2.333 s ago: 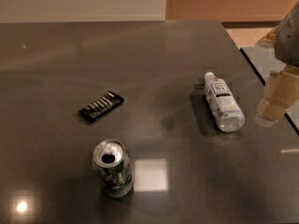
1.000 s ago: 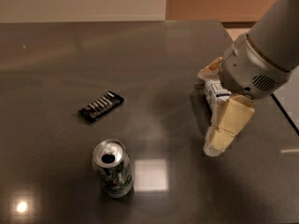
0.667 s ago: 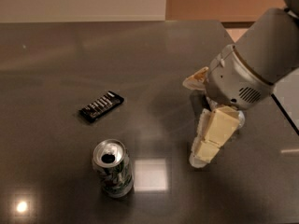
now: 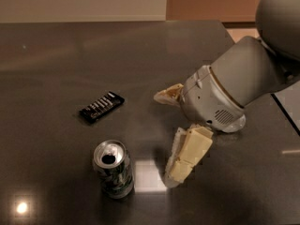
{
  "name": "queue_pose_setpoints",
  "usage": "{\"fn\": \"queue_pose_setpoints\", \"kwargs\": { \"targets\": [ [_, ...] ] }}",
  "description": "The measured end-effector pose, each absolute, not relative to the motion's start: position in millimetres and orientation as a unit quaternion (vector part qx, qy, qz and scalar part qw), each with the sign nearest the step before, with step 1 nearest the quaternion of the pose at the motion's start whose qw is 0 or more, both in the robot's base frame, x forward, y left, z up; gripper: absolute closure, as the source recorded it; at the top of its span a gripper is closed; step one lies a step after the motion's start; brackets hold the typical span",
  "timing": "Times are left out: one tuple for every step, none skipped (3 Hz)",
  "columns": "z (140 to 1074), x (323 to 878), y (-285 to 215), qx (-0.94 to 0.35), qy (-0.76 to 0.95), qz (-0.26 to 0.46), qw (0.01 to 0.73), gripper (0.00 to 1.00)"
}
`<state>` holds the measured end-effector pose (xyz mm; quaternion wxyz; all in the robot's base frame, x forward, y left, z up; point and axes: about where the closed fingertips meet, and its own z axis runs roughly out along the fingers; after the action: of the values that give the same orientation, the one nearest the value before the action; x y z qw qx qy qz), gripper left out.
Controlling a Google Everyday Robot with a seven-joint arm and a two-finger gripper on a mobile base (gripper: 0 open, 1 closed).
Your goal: Knock 7up can over
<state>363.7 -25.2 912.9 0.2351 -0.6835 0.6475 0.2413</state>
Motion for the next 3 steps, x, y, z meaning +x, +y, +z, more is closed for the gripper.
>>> {"fn": "queue_pose_setpoints", "kwargs": {
  "targets": [
    [906,354,-5,-0.688,0.625,0.272,0.248,0.00],
    [901,345,10,-0.690,0.608,0.296,0.258,0.00],
    [897,335,25,-0.692,0.593,0.314,0.265,0.00]
  ]
}}
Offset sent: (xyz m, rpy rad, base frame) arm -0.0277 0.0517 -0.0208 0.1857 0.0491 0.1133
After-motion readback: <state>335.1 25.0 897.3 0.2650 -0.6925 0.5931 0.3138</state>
